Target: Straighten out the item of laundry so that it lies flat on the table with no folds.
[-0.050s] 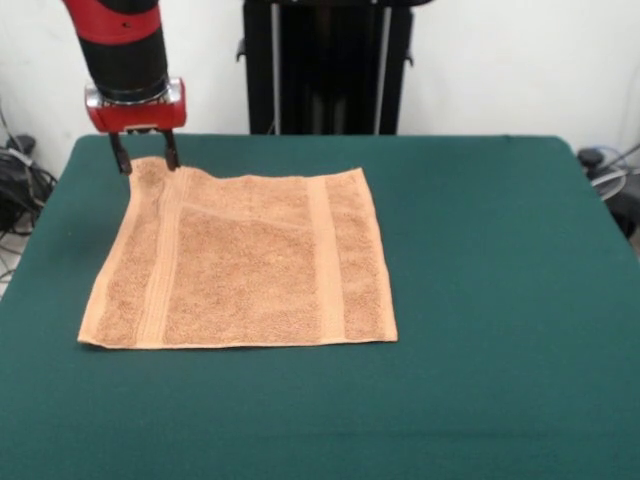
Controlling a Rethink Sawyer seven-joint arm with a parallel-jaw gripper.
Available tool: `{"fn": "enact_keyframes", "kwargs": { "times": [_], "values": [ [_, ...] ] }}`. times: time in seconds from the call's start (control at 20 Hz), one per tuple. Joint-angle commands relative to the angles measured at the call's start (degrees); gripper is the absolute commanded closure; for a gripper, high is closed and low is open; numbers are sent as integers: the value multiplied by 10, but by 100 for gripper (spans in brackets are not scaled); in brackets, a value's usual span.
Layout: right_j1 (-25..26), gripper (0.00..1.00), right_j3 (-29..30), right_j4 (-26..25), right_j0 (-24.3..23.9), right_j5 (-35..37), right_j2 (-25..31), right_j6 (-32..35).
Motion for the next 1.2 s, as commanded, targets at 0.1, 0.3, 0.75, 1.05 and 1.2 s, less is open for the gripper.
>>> {"fn": "enact_keyframes", "kwargs": {
  "times": [0.1, 0.3, 0.75, 1.05, 1.2],
  "values": [
    [-71, 0, 117, 8, -1, -104, 54, 61],
    [-116, 0, 161, 32, 3, -95, 51, 70],
    [-195, 0, 190, 79, 14, -58, 49, 52],
    [-224, 0, 205, 101, 14, -48, 32, 57],
    [-233, 0, 210, 104, 12, -51, 30, 53]
  ]
}}
